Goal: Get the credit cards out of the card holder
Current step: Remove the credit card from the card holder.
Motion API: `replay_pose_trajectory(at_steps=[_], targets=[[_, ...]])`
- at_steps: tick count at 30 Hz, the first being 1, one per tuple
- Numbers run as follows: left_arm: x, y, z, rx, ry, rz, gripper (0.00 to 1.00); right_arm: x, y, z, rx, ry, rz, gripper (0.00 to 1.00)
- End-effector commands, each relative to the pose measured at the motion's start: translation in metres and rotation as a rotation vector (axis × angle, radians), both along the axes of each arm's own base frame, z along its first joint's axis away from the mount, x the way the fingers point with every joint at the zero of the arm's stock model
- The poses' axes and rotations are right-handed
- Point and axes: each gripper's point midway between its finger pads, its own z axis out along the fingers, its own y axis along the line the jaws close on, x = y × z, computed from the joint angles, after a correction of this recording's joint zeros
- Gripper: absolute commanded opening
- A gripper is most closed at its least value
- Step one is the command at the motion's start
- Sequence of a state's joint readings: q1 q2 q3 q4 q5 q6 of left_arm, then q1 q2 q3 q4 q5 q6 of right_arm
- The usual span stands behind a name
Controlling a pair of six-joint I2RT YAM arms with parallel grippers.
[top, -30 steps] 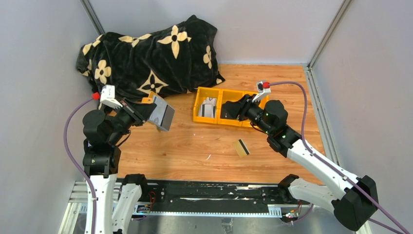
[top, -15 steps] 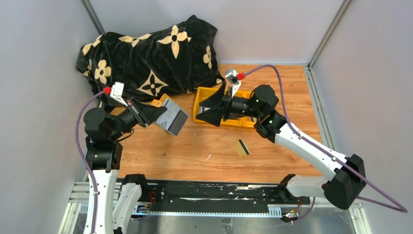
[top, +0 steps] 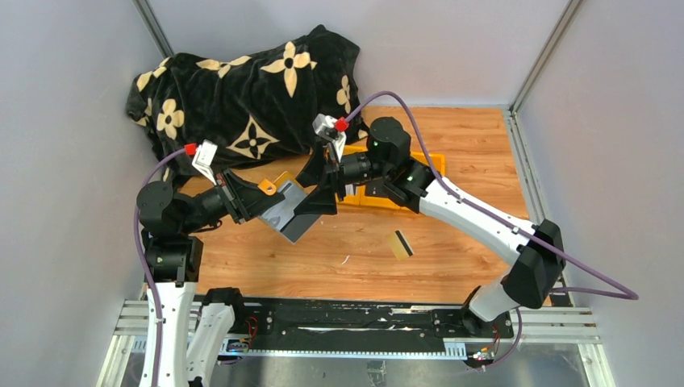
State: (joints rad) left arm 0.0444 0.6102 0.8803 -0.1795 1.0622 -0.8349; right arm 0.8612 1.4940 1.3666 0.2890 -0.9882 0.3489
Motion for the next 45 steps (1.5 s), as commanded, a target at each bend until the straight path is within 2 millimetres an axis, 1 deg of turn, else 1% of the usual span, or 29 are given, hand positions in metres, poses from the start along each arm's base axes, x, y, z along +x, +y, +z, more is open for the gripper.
replay_pose_trajectory(at_steps=[1, 3, 5, 8, 9, 10, 11, 13, 14, 17, 18, 19, 20, 22, 23, 25, 26, 27, 29, 30, 32, 34, 35, 36, 37, 38, 40, 43, 45], targets=[[-0.016, -0.004, 0.013, 0.02, -0.09, -0.063, 0.0, -0.024, 0.001, 0.007, -0.009, -0.031, 0.13, 0.75], [-0.018, -0.004, 0.014, 0.022, -0.094, -0.07, 0.0, -0.029, 0.003, 0.008, -0.017, -0.023, 0.16, 0.67], [-0.021, -0.005, 0.015, 0.026, -0.104, -0.084, 0.0, -0.033, 0.008, 0.005, -0.045, 0.003, 0.197, 0.46], [-0.021, -0.005, 0.018, 0.032, -0.12, -0.081, 0.0, -0.034, 0.014, 0.0, -0.083, 0.045, 0.227, 0.1], [-0.021, -0.005, 0.019, 0.032, -0.124, -0.075, 0.0, -0.032, 0.015, 0.0, -0.089, 0.056, 0.227, 0.02], [-0.02, -0.004, 0.02, 0.033, -0.126, -0.064, 0.04, -0.032, 0.016, 0.0, -0.092, 0.062, 0.227, 0.0], [-0.019, -0.003, 0.02, 0.033, -0.128, -0.053, 0.12, -0.031, 0.016, 0.002, -0.09, 0.066, 0.22, 0.0], [-0.018, -0.003, 0.022, 0.033, -0.135, -0.037, 0.48, -0.025, 0.017, 0.008, -0.07, 0.067, 0.184, 0.0], [-0.018, -0.002, 0.022, 0.03, -0.134, -0.03, 0.6, -0.022, 0.015, 0.012, -0.051, 0.071, 0.16, 0.0], [-0.016, -0.001, 0.02, 0.026, -0.12, -0.008, 0.88, -0.005, 0.006, 0.039, 0.08, 0.099, 0.057, 0.0], [-0.015, 0.0, 0.018, 0.022, -0.113, 0.001, 0.93, -0.003, 0.001, 0.048, 0.125, 0.114, 0.036, 0.0], [-0.015, 0.0, 0.017, 0.015, -0.106, 0.011, 0.94, 0.001, -0.003, 0.054, 0.167, 0.133, 0.002, 0.0], [-0.015, 0.0, 0.016, 0.007, -0.106, 0.017, 0.95, 0.006, -0.006, 0.061, 0.212, 0.149, -0.039, 0.0], [-0.015, 0.001, 0.016, -0.015, -0.104, 0.032, 0.96, 0.007, -0.013, 0.07, 0.283, 0.183, -0.08, 0.0], [-0.015, 0.001, 0.016, -0.03, -0.102, 0.036, 0.96, 0.01, -0.017, 0.077, 0.333, 0.209, -0.105, 0.0], [-0.015, 0.001, 0.018, -0.063, -0.105, 0.037, 0.94, 0.012, -0.023, 0.085, 0.406, 0.263, -0.129, 0.0], [-0.015, 0.001, 0.018, -0.076, -0.091, 0.038, 0.94, 0.013, -0.026, 0.085, 0.429, 0.3, -0.139, 0.0], [-0.015, 0.001, 0.017, -0.079, -0.086, 0.039, 0.92, 0.014, -0.029, 0.09, 0.464, 0.305, -0.148, 0.0], [-0.014, 0.001, 0.017, -0.081, -0.084, 0.044, 0.88, 0.013, -0.032, 0.092, 0.501, 0.342, -0.154, 0.0], [-0.013, 0.002, 0.017, -0.08, -0.086, 0.05, 0.84, 0.01, -0.031, 0.093, 0.507, 0.347, -0.15, 0.0], [-0.01, 0.003, 0.018, -0.079, -0.094, 0.062, 0.72, 0.008, -0.03, 0.093, 0.514, 0.352, -0.157, 0.0], [-0.006, 0.004, 0.018, -0.08, -0.095, 0.078, 0.53, 0.004, -0.027, 0.09, 0.505, 0.355, -0.154, 0.0], [-0.004, 0.005, 0.019, -0.084, -0.092, 0.089, 0.4, 0.002, -0.026, 0.088, 0.494, 0.351, -0.146, 0.0], [-0.002, 0.005, 0.019, -0.085, -0.091, 0.095, 0.34, 0.001, -0.025, 0.086, 0.484, 0.354, -0.144, 0.0], [-0.001, 0.006, 0.02, -0.086, -0.092, 0.1, 0.25, -0.001, -0.024, 0.083, 0.468, 0.353, -0.135, 0.0], [0.0, 0.006, 0.02, -0.085, -0.094, 0.105, 0.19, -0.003, -0.023, 0.079, 0.448, 0.352, -0.125, 0.0], [0.001, 0.007, 0.02, -0.08, -0.101, 0.109, 0.11, -0.011, -0.02, 0.073, 0.392, 0.324, -0.083, 0.06], [0.002, 0.006, 0.015, -0.054, -0.091, 0.103, 0.03, -0.025, -0.014, 0.054, 0.244, 0.23, 0.008, 0.26], [-0.002, 0.004, 0.01, -0.025, -0.093, 0.07, 0.01, -0.035, -0.012, 0.042, 0.15, 0.164, 0.085, 0.37]])
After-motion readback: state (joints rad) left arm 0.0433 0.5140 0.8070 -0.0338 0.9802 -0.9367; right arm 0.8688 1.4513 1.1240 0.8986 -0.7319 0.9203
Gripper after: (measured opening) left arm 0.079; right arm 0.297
